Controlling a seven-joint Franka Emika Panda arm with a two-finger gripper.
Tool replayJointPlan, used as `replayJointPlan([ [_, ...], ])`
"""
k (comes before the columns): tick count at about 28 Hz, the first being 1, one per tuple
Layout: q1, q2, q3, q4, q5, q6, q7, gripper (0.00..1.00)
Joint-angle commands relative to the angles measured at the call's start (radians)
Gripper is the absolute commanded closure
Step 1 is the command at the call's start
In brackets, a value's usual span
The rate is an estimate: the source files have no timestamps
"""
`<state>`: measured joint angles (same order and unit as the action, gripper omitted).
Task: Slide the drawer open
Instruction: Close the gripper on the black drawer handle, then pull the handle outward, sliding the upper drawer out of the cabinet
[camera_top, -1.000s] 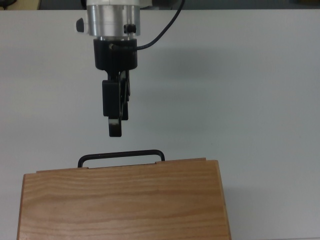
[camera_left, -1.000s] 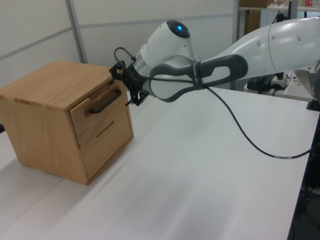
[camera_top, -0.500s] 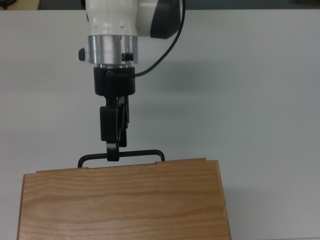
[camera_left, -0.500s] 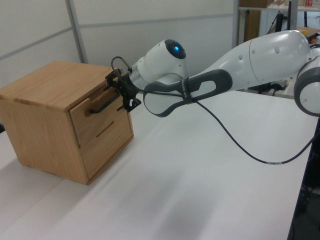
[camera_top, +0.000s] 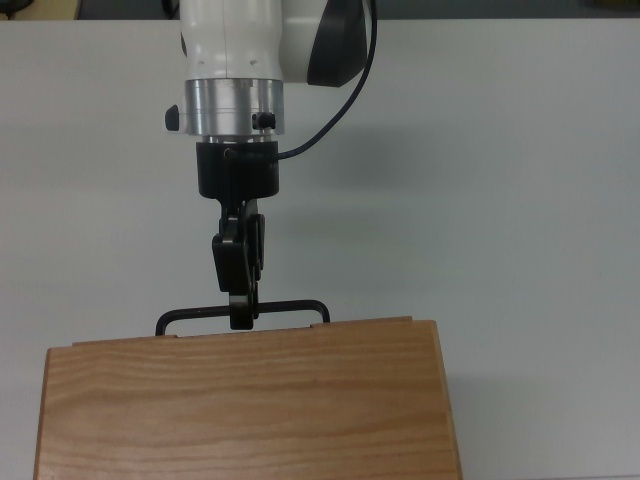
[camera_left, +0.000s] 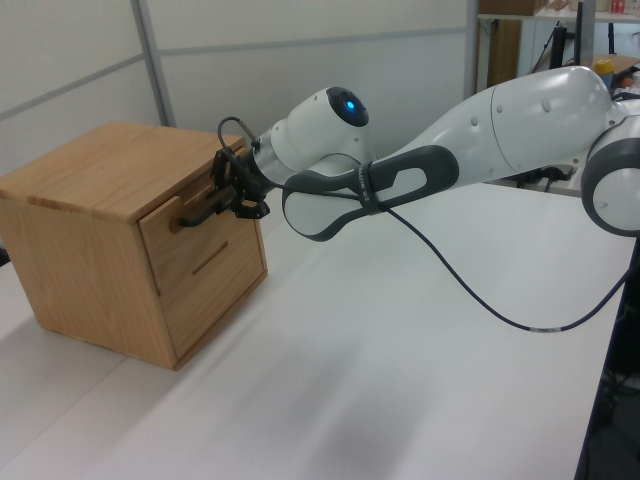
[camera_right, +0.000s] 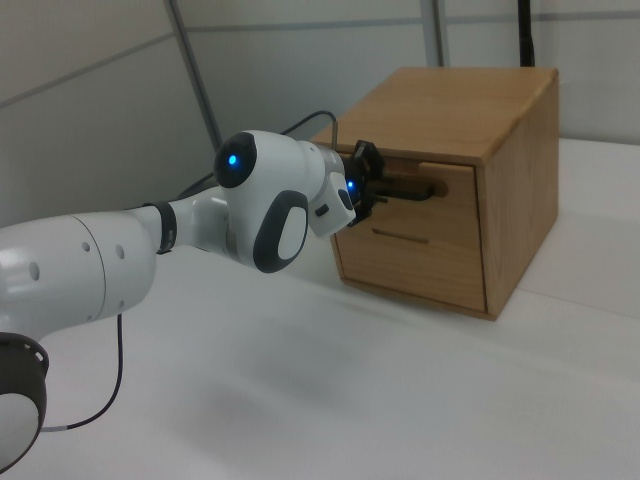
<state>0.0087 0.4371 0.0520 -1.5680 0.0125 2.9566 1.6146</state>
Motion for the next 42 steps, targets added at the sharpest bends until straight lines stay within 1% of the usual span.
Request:
replayJointPlan([
  [1,0.010,0.011,-0.001,0.023,0.012,0.018,-0.004,1.00],
  [8,0.023,0.009,-0.001,0.023,0.006,0.016,-0.009,1.00],
  [14,0.023,-0.026,-0.003,0.011,0.007,0.006,-0.012,1.00],
  [19,0.023,-0.057,-0.003,-0.027,0.007,-0.001,-0.012,1.00],
  [24,0.023,-0.087,-0.004,-0.047,0.007,-0.076,-0.010,1.00],
  [29,0.022,-0.130,-0.006,-0.105,0.007,-0.090,-0.010,1.00],
  [30,0.022,-0.147,-0.006,-0.131,0.007,-0.090,-0.010,1.00],
  [33,0.022,-0.175,-0.006,-0.170,0.007,-0.090,-0.012,1.00],
  [34,0.023,-0.190,-0.006,-0.196,0.007,-0.090,-0.012,1.00],
  [39,0.023,-0.234,-0.004,-0.260,0.007,-0.090,-0.012,1.00],
  [42,0.023,-0.251,-0.003,-0.285,0.006,-0.091,-0.012,1.00],
])
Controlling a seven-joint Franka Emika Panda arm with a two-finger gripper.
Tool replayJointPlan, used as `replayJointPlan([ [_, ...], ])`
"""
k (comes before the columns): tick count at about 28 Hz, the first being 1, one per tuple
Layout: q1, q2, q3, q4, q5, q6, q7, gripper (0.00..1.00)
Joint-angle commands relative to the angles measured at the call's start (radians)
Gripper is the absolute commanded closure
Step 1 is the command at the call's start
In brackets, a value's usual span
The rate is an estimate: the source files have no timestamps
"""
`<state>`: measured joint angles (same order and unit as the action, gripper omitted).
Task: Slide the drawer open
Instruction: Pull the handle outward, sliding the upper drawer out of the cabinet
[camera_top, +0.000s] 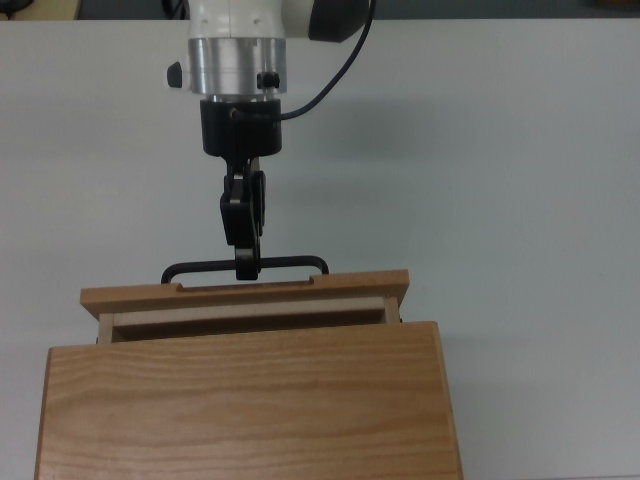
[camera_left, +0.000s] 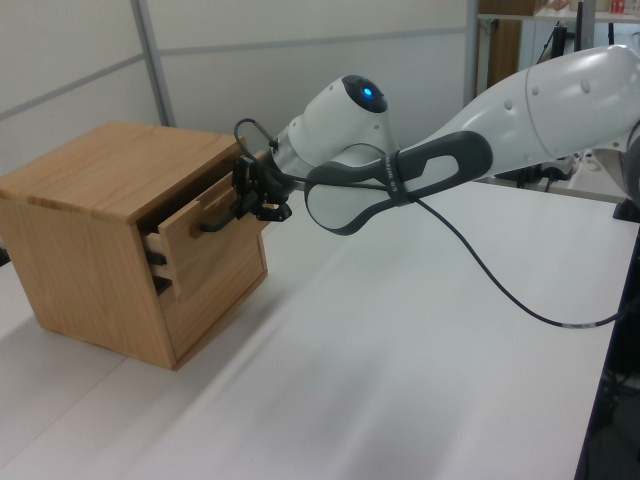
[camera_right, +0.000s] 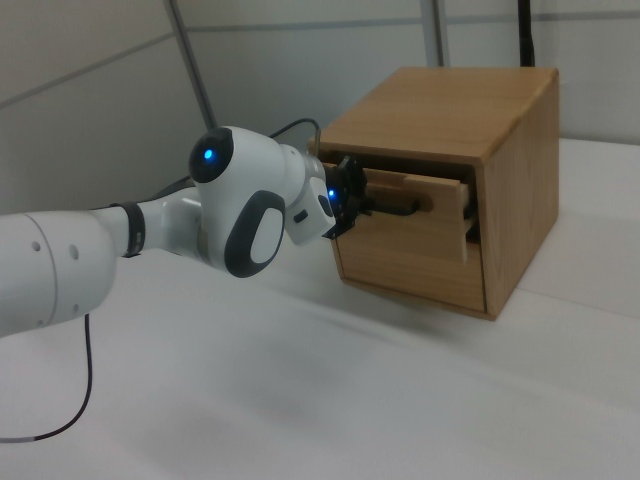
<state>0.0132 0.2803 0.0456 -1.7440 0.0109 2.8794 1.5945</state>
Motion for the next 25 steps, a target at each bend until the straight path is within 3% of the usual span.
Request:
replayJointPlan([
  [1,0.021,-0.101,0.004,-0.118,0.008,-0.014,0.009,1.00],
  [12,0.019,-0.153,0.004,-0.201,0.008,-0.029,-0.008,1.00],
  [25,0.013,-0.208,-0.006,-0.187,0.008,-0.268,-0.013,1.00],
])
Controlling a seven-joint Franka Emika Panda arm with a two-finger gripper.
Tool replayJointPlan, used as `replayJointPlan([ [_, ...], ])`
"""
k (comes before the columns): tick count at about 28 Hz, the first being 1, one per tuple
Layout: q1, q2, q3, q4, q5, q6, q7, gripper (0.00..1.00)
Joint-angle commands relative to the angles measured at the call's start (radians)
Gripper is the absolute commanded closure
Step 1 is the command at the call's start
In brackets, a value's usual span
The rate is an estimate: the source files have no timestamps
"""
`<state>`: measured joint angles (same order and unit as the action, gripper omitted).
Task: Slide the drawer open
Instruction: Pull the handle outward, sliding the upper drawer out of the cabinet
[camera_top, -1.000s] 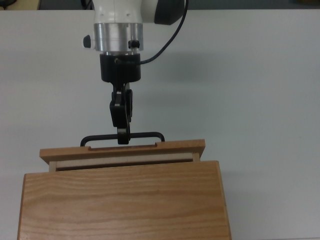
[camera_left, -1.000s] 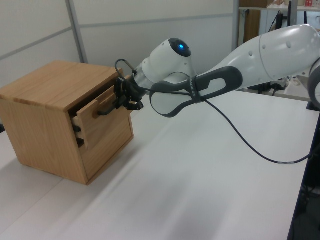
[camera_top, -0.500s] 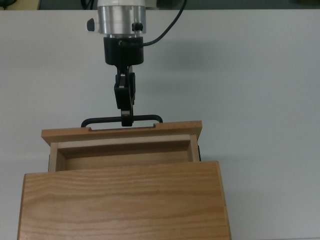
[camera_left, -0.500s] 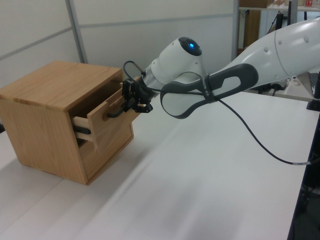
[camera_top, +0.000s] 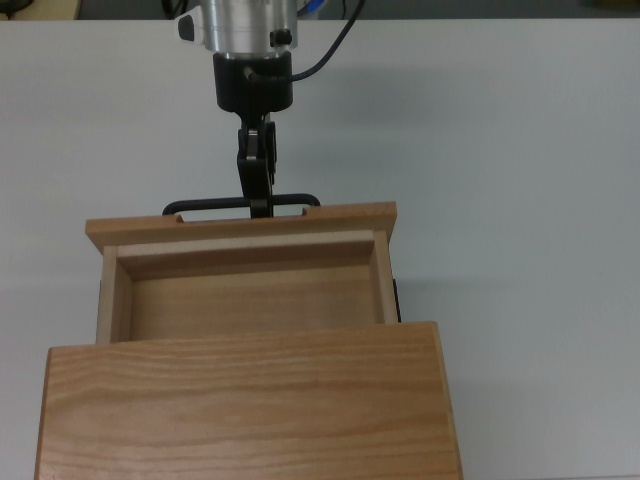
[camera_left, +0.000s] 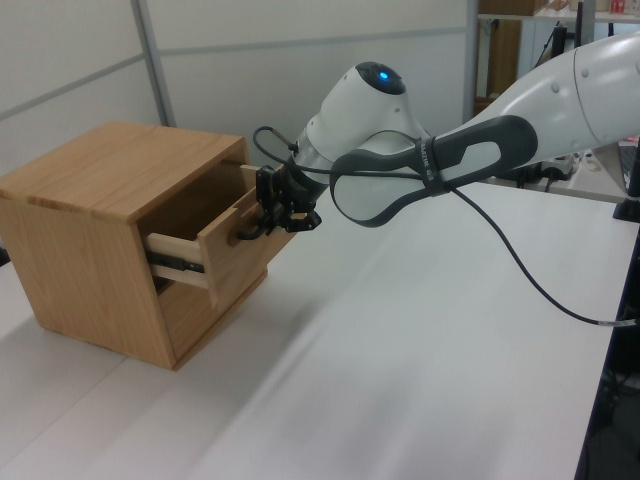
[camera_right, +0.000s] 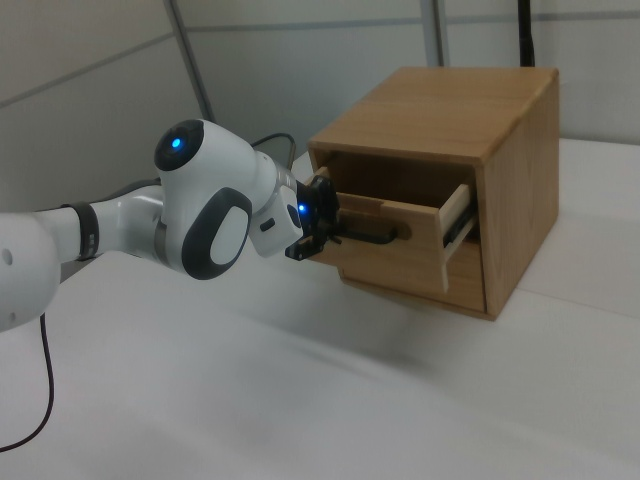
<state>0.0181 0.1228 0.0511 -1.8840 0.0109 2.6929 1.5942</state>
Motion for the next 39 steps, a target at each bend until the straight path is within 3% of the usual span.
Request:
replayJointPlan([
  [1,0.008,-0.057,-0.011,-0.043,0.008,-0.099,-0.013,1.00],
  [21,-0.009,-0.140,-0.014,-0.024,0.006,-0.340,-0.022,1.00],
  [39,-0.033,-0.153,-0.014,0.075,0.006,-0.620,-0.071,1.00],
])
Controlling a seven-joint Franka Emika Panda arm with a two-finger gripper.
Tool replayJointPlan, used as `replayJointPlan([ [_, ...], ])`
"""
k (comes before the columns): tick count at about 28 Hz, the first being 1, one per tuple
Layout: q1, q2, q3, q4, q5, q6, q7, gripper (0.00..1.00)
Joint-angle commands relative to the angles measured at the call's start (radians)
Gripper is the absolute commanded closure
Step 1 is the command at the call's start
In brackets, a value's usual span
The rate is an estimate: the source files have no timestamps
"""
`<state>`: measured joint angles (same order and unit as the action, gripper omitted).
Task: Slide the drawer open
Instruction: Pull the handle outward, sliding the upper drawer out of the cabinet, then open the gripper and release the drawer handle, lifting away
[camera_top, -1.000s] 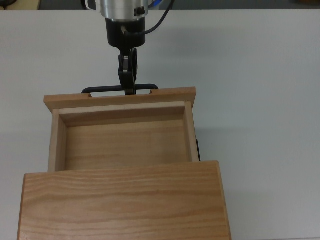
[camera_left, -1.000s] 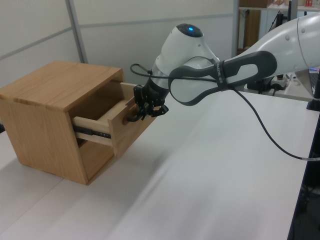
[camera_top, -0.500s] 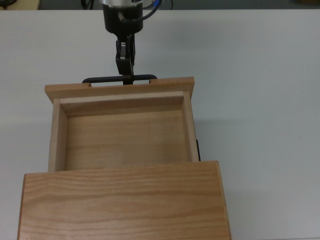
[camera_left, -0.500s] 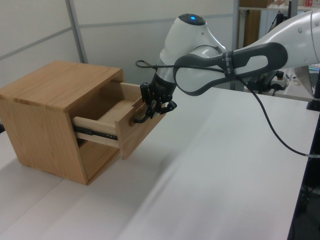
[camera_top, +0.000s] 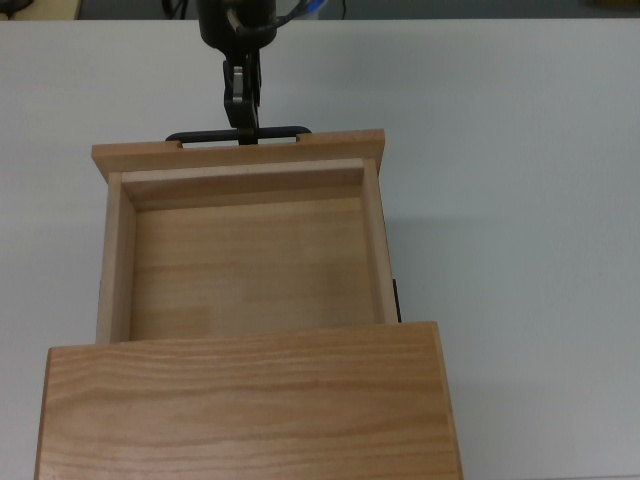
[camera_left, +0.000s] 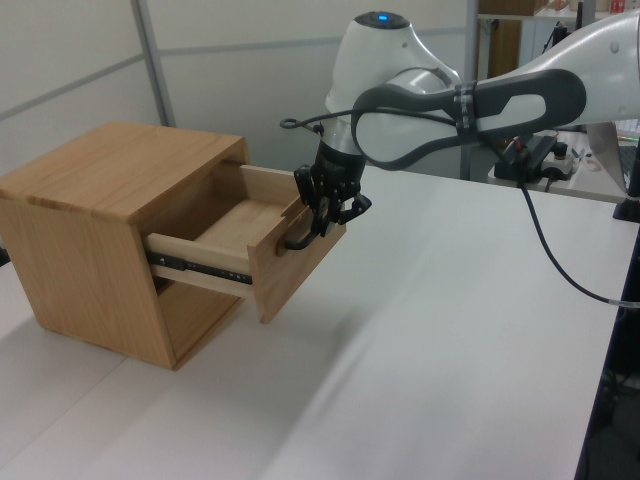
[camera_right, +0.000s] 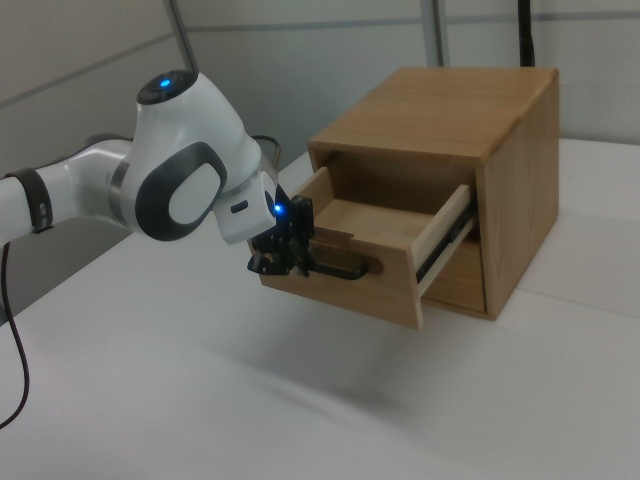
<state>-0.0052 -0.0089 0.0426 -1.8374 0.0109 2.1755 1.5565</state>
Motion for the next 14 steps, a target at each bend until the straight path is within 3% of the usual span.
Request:
replayJointPlan([
  [1,-0.010,-0.022,-0.006,0.035,0.006,-0.123,-0.038,1.00],
  [14,-0.018,-0.043,-0.006,0.049,0.006,-0.237,-0.088,1.00],
])
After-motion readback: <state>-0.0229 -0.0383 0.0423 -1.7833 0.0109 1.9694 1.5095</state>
